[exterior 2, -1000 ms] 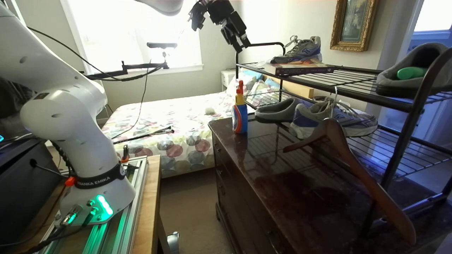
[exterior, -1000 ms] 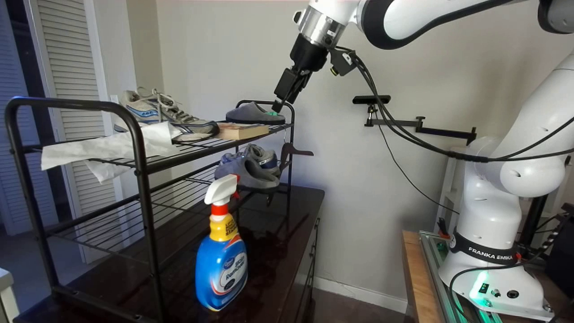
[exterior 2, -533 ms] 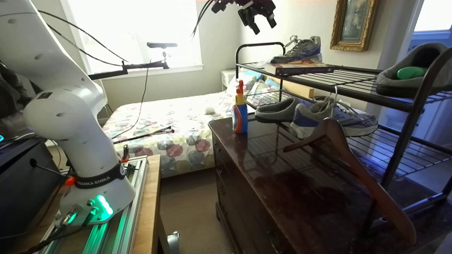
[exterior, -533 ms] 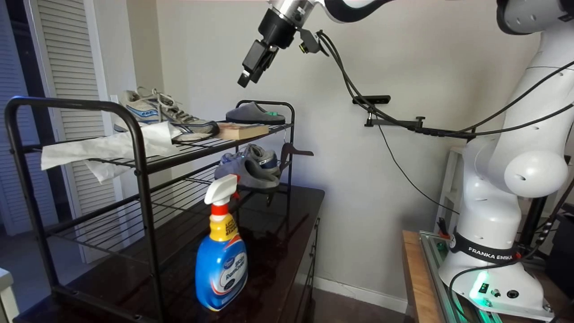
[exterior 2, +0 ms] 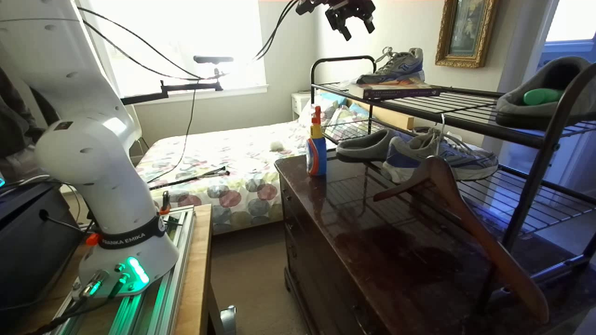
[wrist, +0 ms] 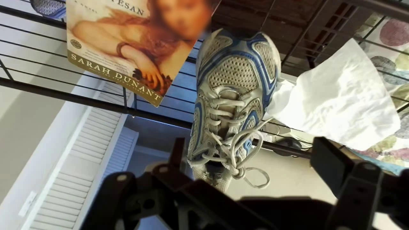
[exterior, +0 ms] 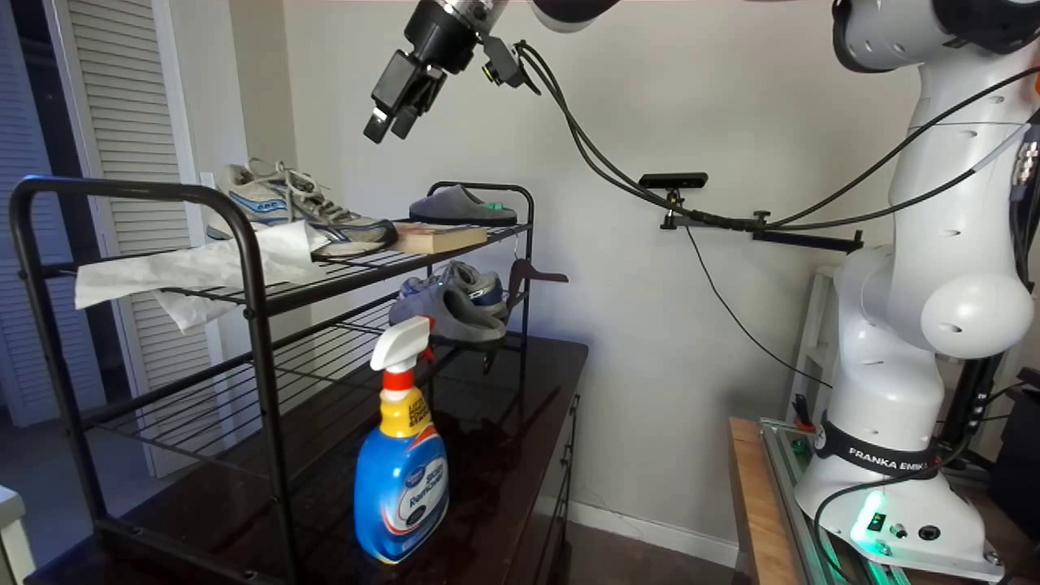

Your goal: Remove the shoe from the top rack and put it on the table

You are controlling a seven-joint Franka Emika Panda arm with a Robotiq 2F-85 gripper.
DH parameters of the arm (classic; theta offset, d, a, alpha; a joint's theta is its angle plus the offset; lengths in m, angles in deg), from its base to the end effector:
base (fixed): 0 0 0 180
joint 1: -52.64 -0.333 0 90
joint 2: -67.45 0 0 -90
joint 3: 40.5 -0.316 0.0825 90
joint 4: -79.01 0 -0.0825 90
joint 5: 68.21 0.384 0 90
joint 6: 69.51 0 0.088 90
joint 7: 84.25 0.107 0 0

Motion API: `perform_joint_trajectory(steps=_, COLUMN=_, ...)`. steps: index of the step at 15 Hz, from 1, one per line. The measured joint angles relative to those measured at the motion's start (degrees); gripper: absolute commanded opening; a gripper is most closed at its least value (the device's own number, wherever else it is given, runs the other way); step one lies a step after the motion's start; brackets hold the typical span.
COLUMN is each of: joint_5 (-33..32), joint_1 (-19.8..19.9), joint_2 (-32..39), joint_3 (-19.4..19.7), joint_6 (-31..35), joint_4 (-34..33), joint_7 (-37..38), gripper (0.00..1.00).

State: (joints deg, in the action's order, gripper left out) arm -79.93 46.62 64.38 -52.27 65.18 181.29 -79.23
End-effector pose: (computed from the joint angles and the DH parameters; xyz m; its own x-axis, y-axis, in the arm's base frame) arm 0.5635 0.1811 0.6365 0.7544 0.3079 0.5798 0.2644 -0.9509 0.1610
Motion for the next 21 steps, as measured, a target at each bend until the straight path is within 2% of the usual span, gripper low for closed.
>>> perform_joint_trajectory(steps=4, joint_5=0.0, joint_1=0.0, joint_2=-0.2, joint_3=0.2, joint_6=0.3, joint_4=0.0, joint_7=0.0, gripper=1.0)
perform_joint_trajectory(steps=10, joint_5=-1.6, joint_1=0.0, joint_2=4.4, joint_3=0.8, joint_6=8.7, joint_4=-4.1, joint_7=0.3, gripper=1.0)
perform_joint_trajectory(steps=15, joint_5=-6.1, joint_1=-0.8, joint_2=12.3, joint_3=2.6, joint_6=8.8, joint_4=-12.0, joint_7=3.3, gripper=1.0)
perform_joint_trajectory(steps=18, joint_5=-6.1, joint_1=-2.0, joint_2=18.0, joint_3=4.0, joint_6=7.8, joint_4=-18.5, joint_7=3.3, gripper=1.0)
perform_joint_trajectory(steps=21, joint_5=-4.7, joint_1=-3.0, joint_2=23.7, joint_3=4.4, joint_6=4.2, joint_4=-25.9, joint_7=2.2, gripper=1.0)
